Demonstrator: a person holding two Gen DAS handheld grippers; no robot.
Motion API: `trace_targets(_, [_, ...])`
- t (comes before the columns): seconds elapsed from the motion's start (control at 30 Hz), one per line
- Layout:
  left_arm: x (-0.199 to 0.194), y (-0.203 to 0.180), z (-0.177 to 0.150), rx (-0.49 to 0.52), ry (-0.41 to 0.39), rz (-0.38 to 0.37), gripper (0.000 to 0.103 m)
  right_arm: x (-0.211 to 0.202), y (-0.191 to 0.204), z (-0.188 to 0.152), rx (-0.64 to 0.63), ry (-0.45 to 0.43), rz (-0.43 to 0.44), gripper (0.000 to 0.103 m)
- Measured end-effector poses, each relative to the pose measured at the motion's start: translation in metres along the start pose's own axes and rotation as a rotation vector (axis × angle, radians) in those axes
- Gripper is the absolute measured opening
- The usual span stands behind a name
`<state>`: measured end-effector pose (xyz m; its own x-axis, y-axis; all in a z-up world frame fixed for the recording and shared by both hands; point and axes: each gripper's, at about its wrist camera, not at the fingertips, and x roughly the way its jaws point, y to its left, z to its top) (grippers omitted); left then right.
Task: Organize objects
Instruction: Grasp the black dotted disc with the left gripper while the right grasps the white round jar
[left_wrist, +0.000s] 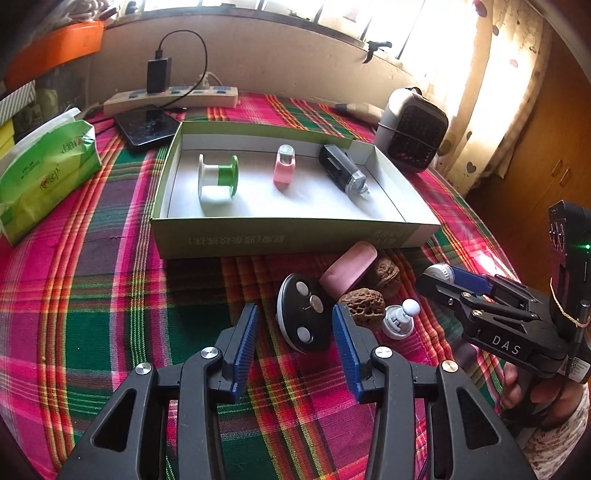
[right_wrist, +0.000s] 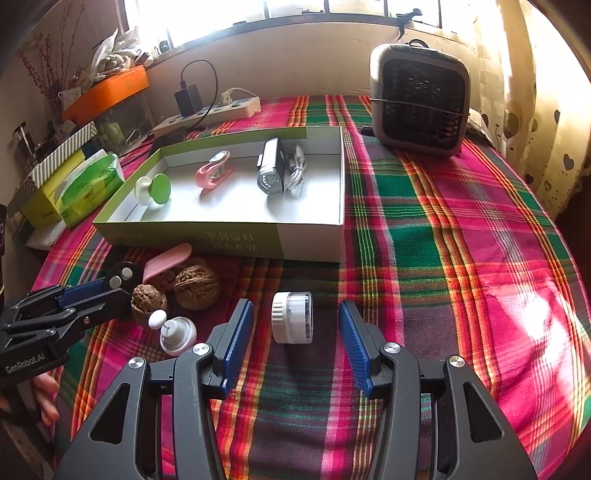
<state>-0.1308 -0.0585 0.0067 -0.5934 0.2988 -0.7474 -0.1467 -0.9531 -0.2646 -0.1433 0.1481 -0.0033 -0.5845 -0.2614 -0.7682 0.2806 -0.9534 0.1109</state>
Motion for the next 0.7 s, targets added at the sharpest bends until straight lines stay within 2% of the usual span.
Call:
trace_targets(0.4, [0.0026,0.0005,0.0039,0.005,-0.002,0.029,0.039,0.0029,0.0031,0.0023,-0.023,0.004,-0.025,0.049])
trace_targets(0.7, [0.0031,0.0019,0.0054,-0.009,0.000,0.019,0.028,0.0029,0.0043,0.0019,-0.024,0.003,-0.028,0.049])
